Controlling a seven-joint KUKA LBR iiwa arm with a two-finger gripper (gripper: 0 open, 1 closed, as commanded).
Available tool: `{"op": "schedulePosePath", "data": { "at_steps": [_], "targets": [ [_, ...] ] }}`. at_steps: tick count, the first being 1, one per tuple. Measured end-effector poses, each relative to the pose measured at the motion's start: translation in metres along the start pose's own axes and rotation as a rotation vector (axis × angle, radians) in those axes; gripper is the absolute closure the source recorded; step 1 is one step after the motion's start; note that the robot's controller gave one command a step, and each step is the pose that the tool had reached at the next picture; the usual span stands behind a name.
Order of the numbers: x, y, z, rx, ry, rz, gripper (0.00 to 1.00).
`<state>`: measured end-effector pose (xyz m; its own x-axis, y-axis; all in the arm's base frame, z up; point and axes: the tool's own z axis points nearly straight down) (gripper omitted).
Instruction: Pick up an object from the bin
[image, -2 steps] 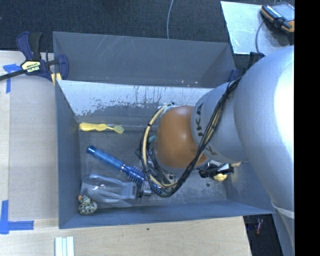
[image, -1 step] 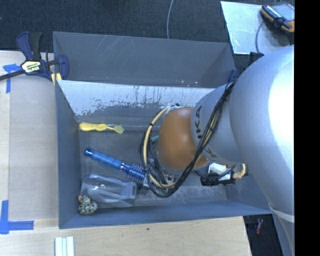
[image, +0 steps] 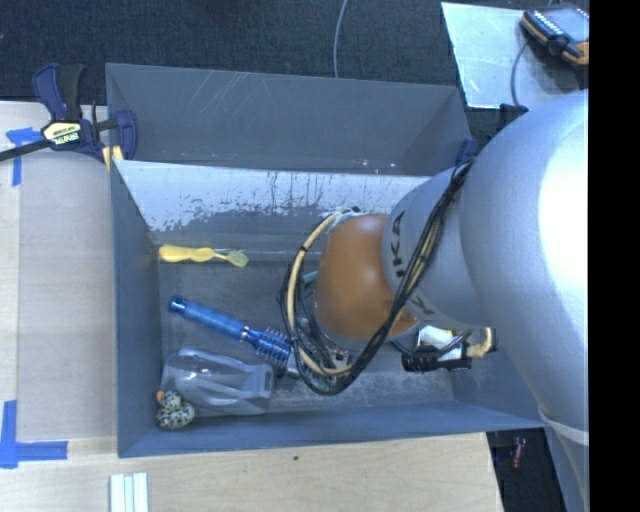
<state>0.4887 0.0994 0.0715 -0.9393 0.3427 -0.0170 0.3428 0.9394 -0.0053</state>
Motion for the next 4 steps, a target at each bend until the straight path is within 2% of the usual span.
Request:
{"op": "schedulePosePath", "data": {
  "at_steps": [2,4],
  "targets": [
    [-0.001,-0.001,-0.034,0.0,0.0,-0.001,1.0],
    [-0.002,-0.001,-0.05,0.0,-0.002,-0.001,1.0]
  ]
}}
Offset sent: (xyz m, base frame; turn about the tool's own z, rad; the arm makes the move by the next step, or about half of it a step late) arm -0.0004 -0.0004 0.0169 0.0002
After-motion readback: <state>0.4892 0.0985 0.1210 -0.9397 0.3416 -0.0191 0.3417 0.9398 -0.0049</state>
